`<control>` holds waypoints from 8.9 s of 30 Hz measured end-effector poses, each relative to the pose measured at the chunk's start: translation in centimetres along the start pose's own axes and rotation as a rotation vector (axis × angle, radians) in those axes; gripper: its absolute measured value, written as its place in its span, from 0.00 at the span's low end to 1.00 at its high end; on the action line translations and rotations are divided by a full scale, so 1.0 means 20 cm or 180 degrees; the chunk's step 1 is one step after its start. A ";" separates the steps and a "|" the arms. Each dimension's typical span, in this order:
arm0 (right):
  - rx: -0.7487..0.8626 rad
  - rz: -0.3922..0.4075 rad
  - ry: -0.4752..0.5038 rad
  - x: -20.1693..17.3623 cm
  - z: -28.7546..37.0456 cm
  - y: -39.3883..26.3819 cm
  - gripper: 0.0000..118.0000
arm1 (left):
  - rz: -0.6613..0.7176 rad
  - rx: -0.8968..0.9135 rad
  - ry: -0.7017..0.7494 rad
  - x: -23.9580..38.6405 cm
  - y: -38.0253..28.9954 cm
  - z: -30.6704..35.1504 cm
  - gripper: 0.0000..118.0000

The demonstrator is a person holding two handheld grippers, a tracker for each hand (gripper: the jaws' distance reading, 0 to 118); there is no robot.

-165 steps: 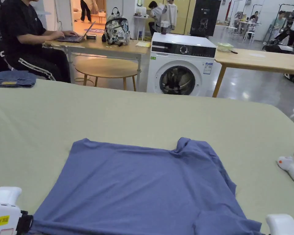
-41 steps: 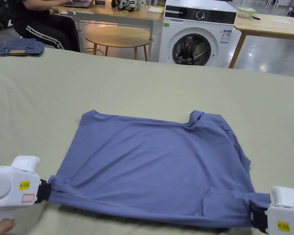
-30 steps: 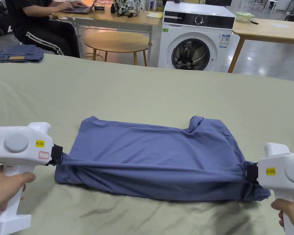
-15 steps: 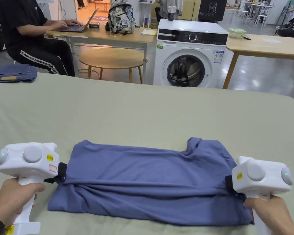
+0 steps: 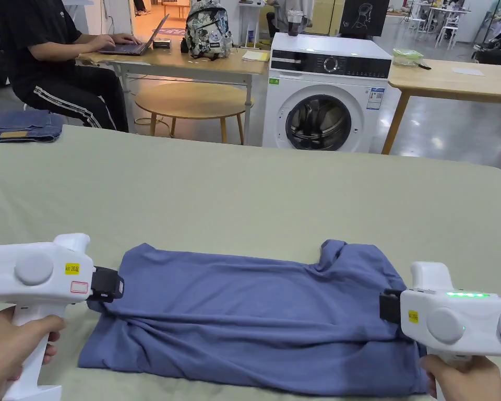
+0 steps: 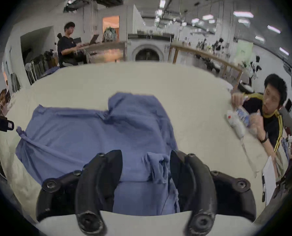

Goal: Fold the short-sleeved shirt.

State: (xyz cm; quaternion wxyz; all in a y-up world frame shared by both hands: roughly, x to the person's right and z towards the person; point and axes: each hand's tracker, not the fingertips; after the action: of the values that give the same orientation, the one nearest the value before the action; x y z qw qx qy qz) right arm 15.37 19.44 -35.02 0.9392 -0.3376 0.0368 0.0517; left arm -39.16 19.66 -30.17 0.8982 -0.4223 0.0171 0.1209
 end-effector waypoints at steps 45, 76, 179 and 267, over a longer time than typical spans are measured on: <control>0.0448 -0.0207 0.0077 -0.12 0.34 -0.40 0.00 | -0.0074 -0.1013 0.0647 0.08 -0.32 -0.15 0.45; -0.1047 -0.0084 0.0206 0.21 -0.11 -0.44 0.31 | -0.0065 -0.0530 0.0282 0.01 -0.42 0.07 0.02; 0.0534 -0.0132 0.0055 -0.24 0.29 -0.20 0.00 | -0.0130 -0.1272 0.0439 -0.01 0.21 -0.51 0.48; -0.1145 -0.0001 0.0189 0.30 0.66 -0.65 0.00 | -0.0157 -0.0429 -0.0150 -0.20 -0.72 0.48 0.00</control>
State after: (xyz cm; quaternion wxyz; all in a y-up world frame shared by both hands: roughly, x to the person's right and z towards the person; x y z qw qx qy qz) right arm 23.38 18.28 -17.22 0.8622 -0.5014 0.0546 0.0473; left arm -40.47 17.39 -12.61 0.8706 -0.4791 -0.0227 0.1095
